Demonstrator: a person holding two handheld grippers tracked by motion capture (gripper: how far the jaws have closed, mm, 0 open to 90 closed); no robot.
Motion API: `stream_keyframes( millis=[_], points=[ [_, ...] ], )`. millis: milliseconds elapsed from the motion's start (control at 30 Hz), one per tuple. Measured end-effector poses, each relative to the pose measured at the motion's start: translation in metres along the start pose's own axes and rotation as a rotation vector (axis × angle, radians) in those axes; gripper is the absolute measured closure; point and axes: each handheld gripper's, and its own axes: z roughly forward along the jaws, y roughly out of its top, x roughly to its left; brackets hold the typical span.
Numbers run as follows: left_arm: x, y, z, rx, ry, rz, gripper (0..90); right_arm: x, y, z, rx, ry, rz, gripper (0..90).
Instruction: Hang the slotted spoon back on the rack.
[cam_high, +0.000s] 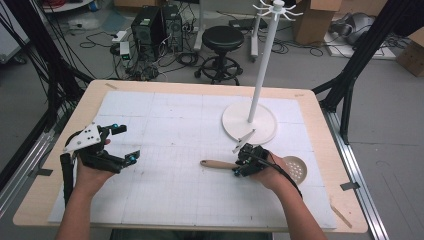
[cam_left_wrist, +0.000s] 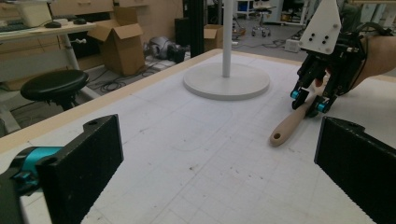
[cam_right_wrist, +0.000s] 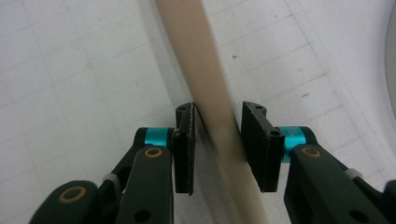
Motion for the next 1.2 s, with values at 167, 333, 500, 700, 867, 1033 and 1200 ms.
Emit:
stream_keyframes(
  millis=[167, 333, 500, 700, 867, 1033, 1200],
  points=[
    [0.000, 0.001, 0.000, -0.007, 0.000, 0.001, 1.7, 0.003, 0.004, 0.000, 0.027, -0.010, -0.024, 71.4],
    [0.000, 0.001, -0.001, -0.008, 0.000, 0.001, 1.7, 0.003, 0.005, 0.001, 0.032, -0.001, -0.004, 74.9],
    [-0.001, 0.001, -0.001, -0.009, -0.002, 0.003, 1.7, 0.004, 0.006, 0.001, 0.037, -0.003, -0.006, 75.2],
    [0.001, 0.001, -0.003, -0.011, 0.007, 0.000, 1.7, 0.003, 0.003, -0.005, -0.001, -0.013, -0.010, 75.5],
    [0.001, 0.001, -0.002, -0.012, 0.008, -0.002, 1.7, -0.002, -0.002, -0.033, -0.171, -0.009, 0.037, 75.5],
    [0.001, 0.001, -0.002, -0.012, 0.008, 0.000, 1.7, -0.005, -0.010, -0.060, -0.315, -0.008, 0.070, 75.5],
    [0.001, 0.001, -0.003, -0.013, 0.009, -0.001, 1.7, -0.008, -0.018, -0.080, -0.428, -0.011, 0.092, 75.5]
  ],
)
